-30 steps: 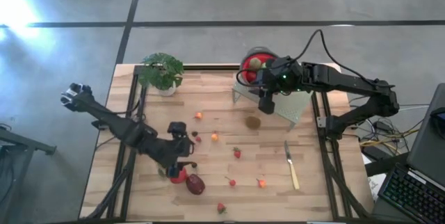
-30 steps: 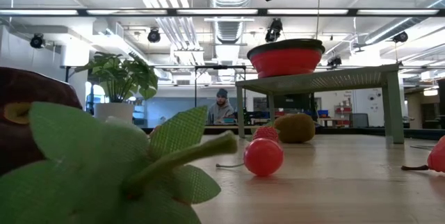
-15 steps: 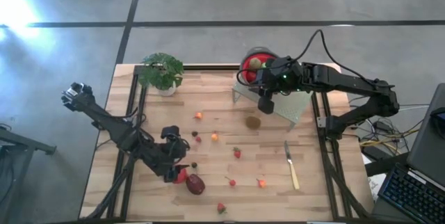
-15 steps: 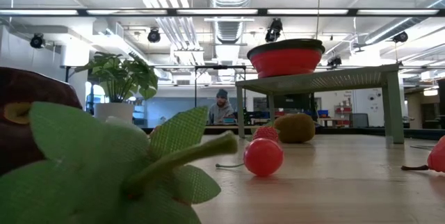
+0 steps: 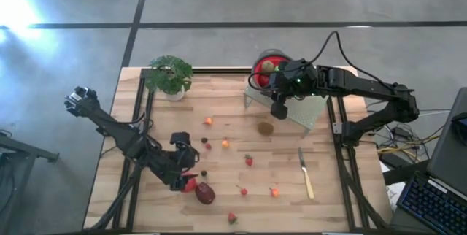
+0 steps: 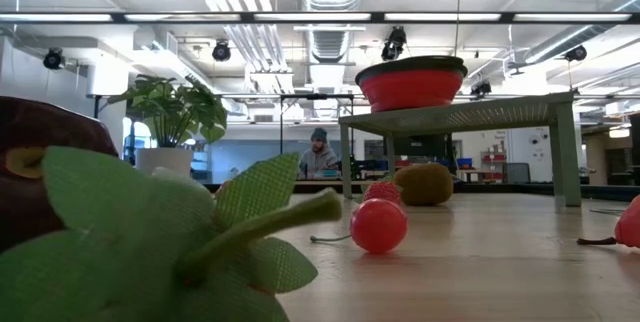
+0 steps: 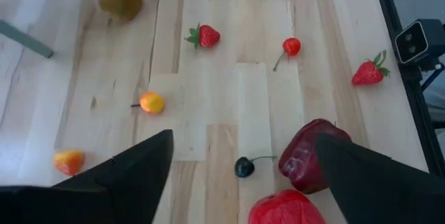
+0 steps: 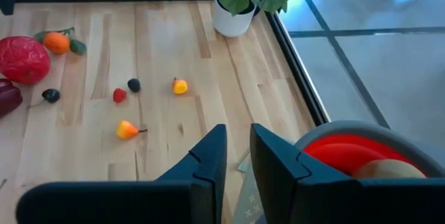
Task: Pick & Place Fruit
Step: Put the red apple into the red strainer bowl
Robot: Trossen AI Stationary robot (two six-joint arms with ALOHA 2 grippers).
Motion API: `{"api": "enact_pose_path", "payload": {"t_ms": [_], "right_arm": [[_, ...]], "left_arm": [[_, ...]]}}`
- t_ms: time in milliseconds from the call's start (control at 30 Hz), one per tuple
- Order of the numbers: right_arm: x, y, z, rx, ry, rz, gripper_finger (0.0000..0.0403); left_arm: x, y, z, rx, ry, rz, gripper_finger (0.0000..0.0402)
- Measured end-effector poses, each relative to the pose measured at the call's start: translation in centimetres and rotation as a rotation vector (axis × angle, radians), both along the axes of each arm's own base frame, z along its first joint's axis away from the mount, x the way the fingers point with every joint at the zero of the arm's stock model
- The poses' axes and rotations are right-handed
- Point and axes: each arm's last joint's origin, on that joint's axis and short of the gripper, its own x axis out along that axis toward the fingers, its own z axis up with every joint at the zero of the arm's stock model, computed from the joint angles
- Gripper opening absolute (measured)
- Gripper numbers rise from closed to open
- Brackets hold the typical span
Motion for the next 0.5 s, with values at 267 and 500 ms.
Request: {"api": "enact_pose_path", "payload": {"t_ms": [267, 500], "right_arm": [[0.0, 0.0, 0.0, -0.001, 0.0, 0.001, 0.0086], [0.0, 0.0, 0.0, -0.001, 0.0, 0.001, 0.0096]], "left_arm": [[-0.1, 0.07, -0.12, 0.012, 0.015, -0.002, 0.0387], [-0.1, 0.08, -0.13, 0.018, 0.014, -0.003, 0.0386]]}}
